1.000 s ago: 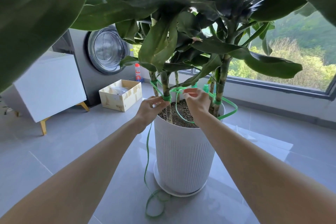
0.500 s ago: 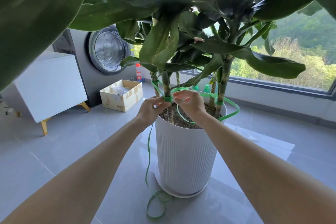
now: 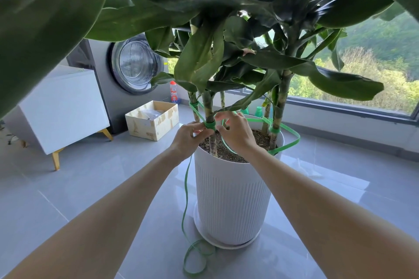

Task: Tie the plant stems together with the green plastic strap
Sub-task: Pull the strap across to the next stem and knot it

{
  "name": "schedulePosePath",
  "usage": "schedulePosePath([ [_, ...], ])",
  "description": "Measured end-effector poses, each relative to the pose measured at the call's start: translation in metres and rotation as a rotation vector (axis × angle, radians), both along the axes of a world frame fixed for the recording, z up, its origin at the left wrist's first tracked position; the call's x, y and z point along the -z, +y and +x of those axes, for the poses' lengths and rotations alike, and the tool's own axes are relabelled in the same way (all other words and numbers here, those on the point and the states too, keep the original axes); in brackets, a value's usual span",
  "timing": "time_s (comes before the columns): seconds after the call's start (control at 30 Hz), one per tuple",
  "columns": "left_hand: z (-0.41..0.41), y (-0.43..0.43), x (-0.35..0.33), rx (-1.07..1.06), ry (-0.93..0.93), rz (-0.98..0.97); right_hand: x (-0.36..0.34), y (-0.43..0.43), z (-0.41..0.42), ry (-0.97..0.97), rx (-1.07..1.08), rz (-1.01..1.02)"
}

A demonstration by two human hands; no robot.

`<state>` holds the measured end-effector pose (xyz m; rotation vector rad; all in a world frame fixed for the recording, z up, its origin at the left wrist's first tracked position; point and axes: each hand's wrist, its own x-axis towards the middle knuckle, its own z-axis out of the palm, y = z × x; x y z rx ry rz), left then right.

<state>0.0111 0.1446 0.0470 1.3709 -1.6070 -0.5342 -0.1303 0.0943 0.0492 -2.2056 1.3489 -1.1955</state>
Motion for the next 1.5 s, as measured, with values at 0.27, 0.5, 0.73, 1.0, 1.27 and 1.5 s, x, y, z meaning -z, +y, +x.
schedulePosePath([
  [0.27,-0.001,0.002,-0.001,0.019,0.023,0.013,0.005,-0.007,0.0,-0.025,-0.033,0.041],
  [0.5,0.0,0.002,-0.002,0.019,0.027,0.015,0.002,-0.002,-0.005,0.023,-0.058,0.036],
  [0.73,-0.003,0.005,-0.003,0.002,0.039,0.021,-0.01,0.004,-0.015,0.001,-0.101,0.146],
  [1.0,-0.006,0.007,-0.005,-0.02,0.038,0.033,-0.023,0.008,-0.034,-0.531,-0.343,0.789],
  [1.27,-0.005,0.006,-0.004,-0.033,0.001,0.009,-0.018,0.014,-0.025,-0.44,-0.175,0.572],
  [1.5,-0.003,0.002,-0.002,-0.039,-0.014,0.009,-0.018,0.012,-0.031,-0.183,-0.057,0.337],
])
